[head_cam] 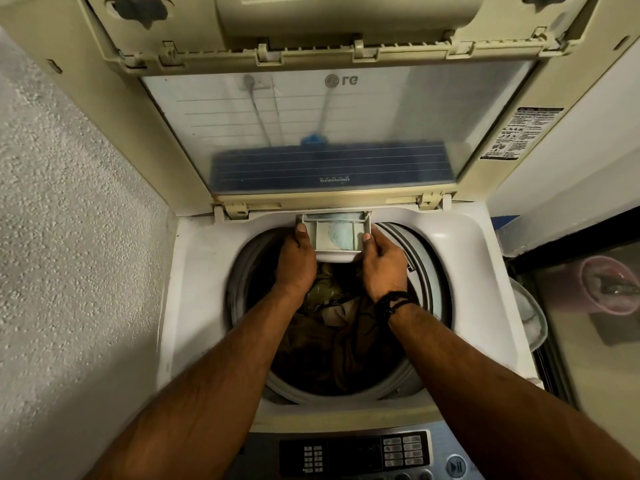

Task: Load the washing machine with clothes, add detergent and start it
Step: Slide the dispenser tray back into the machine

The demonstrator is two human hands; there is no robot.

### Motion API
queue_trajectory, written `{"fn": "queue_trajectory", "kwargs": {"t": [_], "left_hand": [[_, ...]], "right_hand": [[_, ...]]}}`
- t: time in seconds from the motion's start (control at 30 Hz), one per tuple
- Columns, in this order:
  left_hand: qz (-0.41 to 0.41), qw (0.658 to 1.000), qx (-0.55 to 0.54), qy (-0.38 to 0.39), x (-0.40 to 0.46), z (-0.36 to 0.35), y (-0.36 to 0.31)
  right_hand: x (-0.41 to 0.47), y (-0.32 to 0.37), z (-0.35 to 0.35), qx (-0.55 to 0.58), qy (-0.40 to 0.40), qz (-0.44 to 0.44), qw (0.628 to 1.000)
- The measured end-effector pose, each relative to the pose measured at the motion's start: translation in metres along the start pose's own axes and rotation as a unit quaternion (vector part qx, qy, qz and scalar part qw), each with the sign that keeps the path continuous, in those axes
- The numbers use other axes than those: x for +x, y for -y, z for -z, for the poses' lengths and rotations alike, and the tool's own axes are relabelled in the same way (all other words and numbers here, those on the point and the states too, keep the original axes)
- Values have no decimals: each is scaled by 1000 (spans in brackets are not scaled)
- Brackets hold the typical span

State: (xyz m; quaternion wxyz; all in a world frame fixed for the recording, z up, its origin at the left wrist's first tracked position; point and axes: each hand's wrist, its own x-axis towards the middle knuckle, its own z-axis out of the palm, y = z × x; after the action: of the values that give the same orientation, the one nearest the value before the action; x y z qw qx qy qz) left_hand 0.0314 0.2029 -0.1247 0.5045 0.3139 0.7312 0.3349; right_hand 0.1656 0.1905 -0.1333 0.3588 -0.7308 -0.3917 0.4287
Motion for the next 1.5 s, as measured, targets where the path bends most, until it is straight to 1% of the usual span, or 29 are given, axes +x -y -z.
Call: {"fn": "queue_trajectory", "kwargs": {"t": [0.1,0.27,0.4,0.57,0.73,0.9,1.03,1.2,1.37,1.5], "left_hand": [[5,1000,-4,-6,0,-5,7],[2,1000,-14,-12,1,-6,11],[2,1000,-26,-15,2,-3,13],[-22,1000,0,-3,2,2,7],[-23,1000,18,4,3,5,5],[-11,1000,23,8,6,5,5],[3,1000,13,12,5,3,2],[11,1000,2,6,5,1,-1],[51,998,25,-4,5,0,-10],[19,999,28,-13,1,-1,-10]], "right_hand": [[2,4,2,-30,-1,11,999],[0,-1,2,-25,1,19,999],[-3,-1,3,-42,-4,62,997],[5,4,-2,-14,3,-5,1000],[5,5,-2,-5,8,-26,1000],[6,7,-3,-64,-3,17,998],[9,11,1,-144,0,61,988],[13,16,6,-192,11,72,979],[14,26,8,-290,9,113,950],[16,27,6,-337,17,119,934]]}}
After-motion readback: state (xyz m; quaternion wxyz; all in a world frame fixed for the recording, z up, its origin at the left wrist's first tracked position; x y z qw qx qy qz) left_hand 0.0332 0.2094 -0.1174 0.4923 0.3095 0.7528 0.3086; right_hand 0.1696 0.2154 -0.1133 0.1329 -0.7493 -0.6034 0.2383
